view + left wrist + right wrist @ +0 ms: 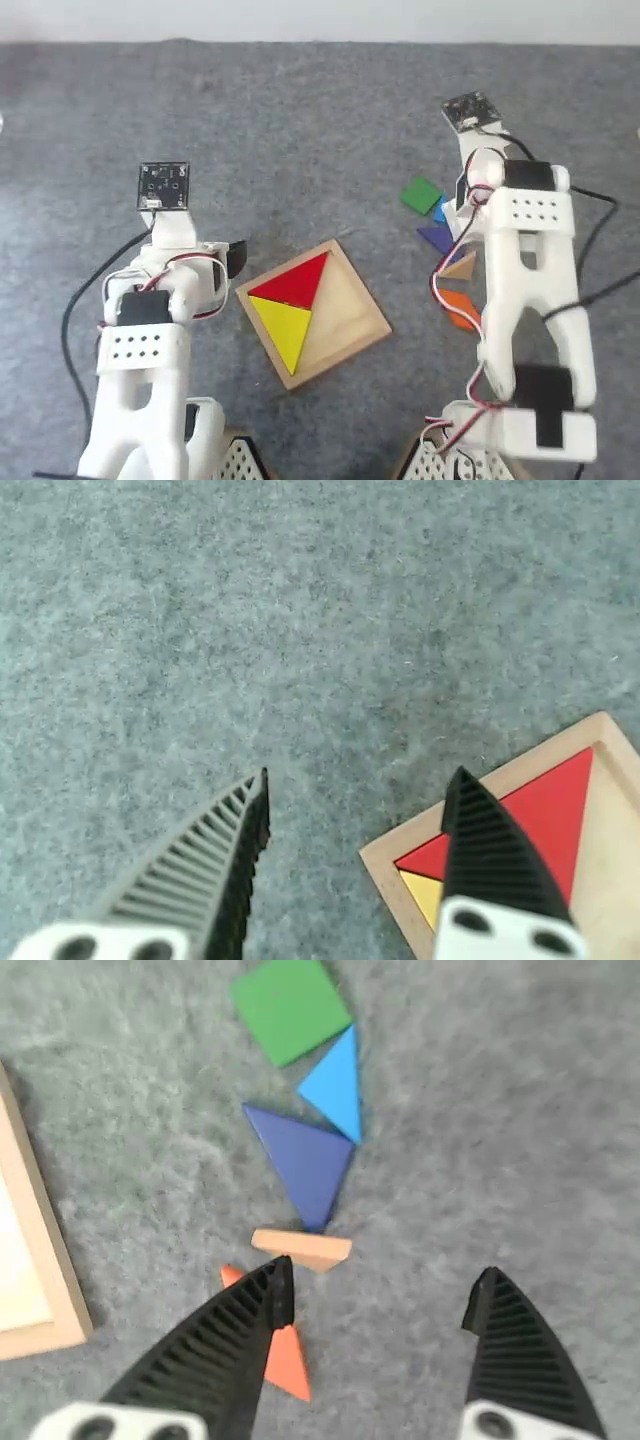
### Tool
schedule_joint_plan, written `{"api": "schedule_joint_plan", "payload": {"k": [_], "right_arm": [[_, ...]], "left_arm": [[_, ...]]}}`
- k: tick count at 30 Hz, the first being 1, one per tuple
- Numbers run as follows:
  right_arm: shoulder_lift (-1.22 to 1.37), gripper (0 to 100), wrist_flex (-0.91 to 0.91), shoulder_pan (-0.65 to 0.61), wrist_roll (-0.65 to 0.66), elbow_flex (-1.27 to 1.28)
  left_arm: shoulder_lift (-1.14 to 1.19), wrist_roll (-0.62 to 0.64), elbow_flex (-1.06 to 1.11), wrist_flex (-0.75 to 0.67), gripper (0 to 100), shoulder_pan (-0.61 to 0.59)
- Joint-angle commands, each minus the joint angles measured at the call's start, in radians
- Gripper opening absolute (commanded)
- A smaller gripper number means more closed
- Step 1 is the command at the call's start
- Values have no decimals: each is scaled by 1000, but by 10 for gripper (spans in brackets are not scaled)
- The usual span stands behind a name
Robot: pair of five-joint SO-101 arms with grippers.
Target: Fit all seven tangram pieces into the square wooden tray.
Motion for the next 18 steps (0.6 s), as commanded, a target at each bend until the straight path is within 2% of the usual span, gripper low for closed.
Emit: {"api": "schedule_joint_plan", "payload": {"k": [1, 4, 9, 13, 18], "right_arm": [[-18, 274, 1, -12, 21, 86], [-143, 274, -90, -12, 46, 287], [-478, 274, -81, -53, 272, 631], [-605, 274, -35, -85, 371, 698], [-542, 312, -24, -174, 425, 697]], "left_arm": [[-28, 12, -4, -21, 275, -3], [-28, 12, -4, -21, 275, -3], [-28, 12, -4, -21, 275, -3], [-28, 12, -4, -21, 275, -2], [-28, 12, -4, -20, 275, -6]]}}
